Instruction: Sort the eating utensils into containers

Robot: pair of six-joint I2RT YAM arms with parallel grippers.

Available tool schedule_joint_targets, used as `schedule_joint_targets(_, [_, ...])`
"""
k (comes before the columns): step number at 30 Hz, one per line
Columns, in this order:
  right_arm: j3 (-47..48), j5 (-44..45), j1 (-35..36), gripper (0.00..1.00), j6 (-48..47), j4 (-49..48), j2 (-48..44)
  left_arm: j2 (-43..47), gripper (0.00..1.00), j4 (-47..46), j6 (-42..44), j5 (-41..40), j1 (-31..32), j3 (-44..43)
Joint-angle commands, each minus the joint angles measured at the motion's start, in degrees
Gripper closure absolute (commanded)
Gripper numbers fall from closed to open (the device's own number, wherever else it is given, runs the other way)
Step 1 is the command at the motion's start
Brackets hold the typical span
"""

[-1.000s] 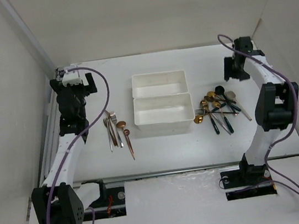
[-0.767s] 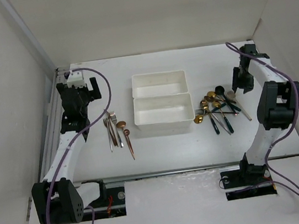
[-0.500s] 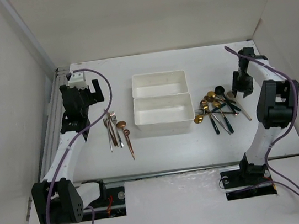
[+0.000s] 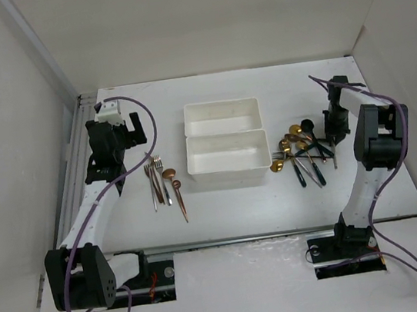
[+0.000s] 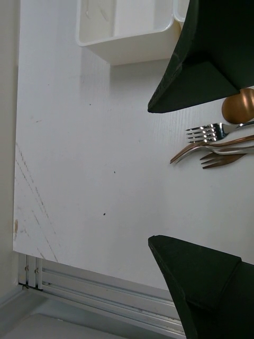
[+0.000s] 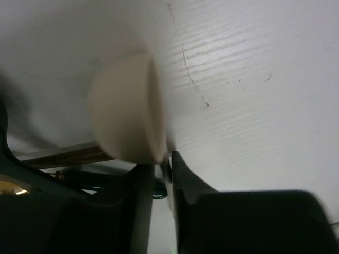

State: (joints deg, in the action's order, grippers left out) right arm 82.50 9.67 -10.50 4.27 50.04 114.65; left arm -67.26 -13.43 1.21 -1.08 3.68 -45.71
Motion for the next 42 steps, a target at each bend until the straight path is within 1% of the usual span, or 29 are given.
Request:
schedule_joint_targets(1, [-0.2, 0.6, -0.3, 0.79, -1.1, -2.6, -0.5, 0.6, 0.0, -1.5, 0.5, 0.6, 0.2, -1.7])
schedule_joint_targets(2, [-0.2, 0.6, -0.3, 0.97, -1.1, -2.6, -1.2, 0.6, 0.0, -1.5, 0.5, 0.0, 0.2, -1.7])
schedule_joint_targets(3, [-0.2, 2.5, -0.3, 1.0, -1.1, -2.6, -2.0, 0.6, 0.0, -1.5, 0.5, 0.0, 0.2, -1.7])
schedule_joint_targets(5, [-0.2, 4.2, -0.3, 1.0, -1.1, -3.1, -3.4, 0.6, 0.0, -1.5, 1.0, 0.0, 0.2, -1.7])
schedule_joint_targets(10, [2.2, 9.9, -0.3, 1.0, 0.6, -1.9, -7.6, 0.6, 0.0, -1.5, 1.5, 3.6, 0.2, -1.7])
schedule_joint_targets(13, [6.0, 14.7, 2.1, 1.0, 2.2, -2.6, -11.9, 0.6, 0.0, -0.2, 2.0, 5.8, 0.2, -1.7])
schedule_joint_targets(14, [7.0, 19.1, 6.1, 1.0, 2.8, -3.4, -13.1, 0.6, 0.0, -0.2, 1.2, 5.8, 0.2, -1.7])
schedule_joint_targets(15, [7.8, 20.7, 9.1, 1.0, 2.2, -7.1, -14.4, 0.0, 0.0, 0.8, 0.3, 6.4, 0.2, -2.3])
schedule_joint_targets(17, [7.8, 24.9, 16.4, 1.0, -4.3, -14.1, -18.1, -0.5, 0.0, 3.0, -3.7, 6.4, 0.2, -2.8])
schedule_joint_targets(18, [5.7, 26.3, 24.5, 1.0, -8.1, -23.2, -18.9, -1.3, 0.0, 3.8, -5.2, 6.4, 0.2, -3.5])
schedule_joint_targets(19, [4.4, 27.8, 28.4, 1.0, -12.2, -28.6, -18.9, -1.8, 0.0, 4.6, -6.5, 6.4, 0.2, -4.2])
schedule_joint_targets(20, [3.3, 29.5, 31.9, 1.0, -20.1, -34.2, -18.9, -2.5, 0.0, 5.9, -7.7, 6.4, 0.2, -4.2])
schedule_joint_targets(21, [2.8, 30.3, 37.5, 1.0, -23.9, -38.7, -18.0, -2.5, 0.0, 6.6, -9.5, 6.4, 0.2, -4.2])
schedule_joint_targets(22, [4.6, 28.7, 39.8, 1.0, -27.3, -42.5, -16.6, -2.5, 0.0, 7.1, -10.2, 6.4, 0.2, -4.2])
schedule_joint_targets(23, [6.9, 26.7, 41.8, 1.0, -31.1, -42.6, -12.6, -2.5, 0.0, 8.3, -10.2, 5.7, 0.2, -4.7])
schedule_joint_targets(24, [9.5, 26.7, 43.4, 1.0, -32.2, -42.6, -10.2, -2.5, 0.0, 9.0, -10.8, 4.9, 0.2, -4.7])
schedule_joint_targets(25, [14.4, 26.2, 45.8, 1.0, -33.2, -42.6, -7.9, -3.0, 0.0, 9.7, -10.8, 4.9, 0.2, -4.7])
schedule_joint_targets(26, [16.3, 26.2, 46.6, 1.0, -34.2, -42.6, -3.9, -3.0, 0.0, 10.5, -10.8, 4.3, 0.2, -4.7])
schedule_joint_targets(27, [17.6, 26.2, 47.2, 1.0, -36.2, -42.6, -2.3, -3.0, 0.0, 12.0, -10.8, 3.8, 0.2, -4.7])
schedule_joint_targets(30, [19.5, 24.8, 48.3, 1.0, -37.7, -42.6, 2.1, -3.0, 0.0, 15.3, -11.3, 2.7, 0.2, -5.4])
schedule_joint_targets(35, [17.6, 22.1, 48.3, 1.0, -37.7, -42.6, 3.8, -3.6, 0.07, 18.9, -12.1, 0.3, 0.2, -6.5])
schedule_joint_targets(36, [16.7, 21.4, 48.3, 0.99, -37.7, -42.6, 3.8, -3.6, 0.08, 18.9, -12.1, 0.3, 0.2, -6.5])
schedule_joint_targets(37, [16.1, 20.9, 48.3, 0.9, -37.7, -42.6, 4.3, -3.6, 0.09, 19.6, -12.1, 0.3, 0.2, -6.5])
schedule_joint_targets(39, [15.2, 19.6, 48.9, 0.78, -37.7, -42.6, 3.8, -4.2, 0.14, 21.0, -12.1, 0.9, 0.2, -6.5])
schedule_joint_targets(40, [14.5, 19.6, 48.9, 0.74, -37.7, -42.6, 3.0, -4.2, 0.17, 21.5, -12.1, 0.9, 0.2, -6.5])
schedule_joint_targets(41, [14.5, 18.9, 48.9, 0.66, -37.1, -42.6, 2.9, -4.8, 0.21, 22.6, -12.1, 1.4, 0.2, -6.5])
schedule_joint_targets(42, [13.8, 18.4, 48.9, 0.61, -37.1, -42.6, 2.0, -4.8, 0.28, 22.6, -12.1, 2.3, 0.2, -6.5])
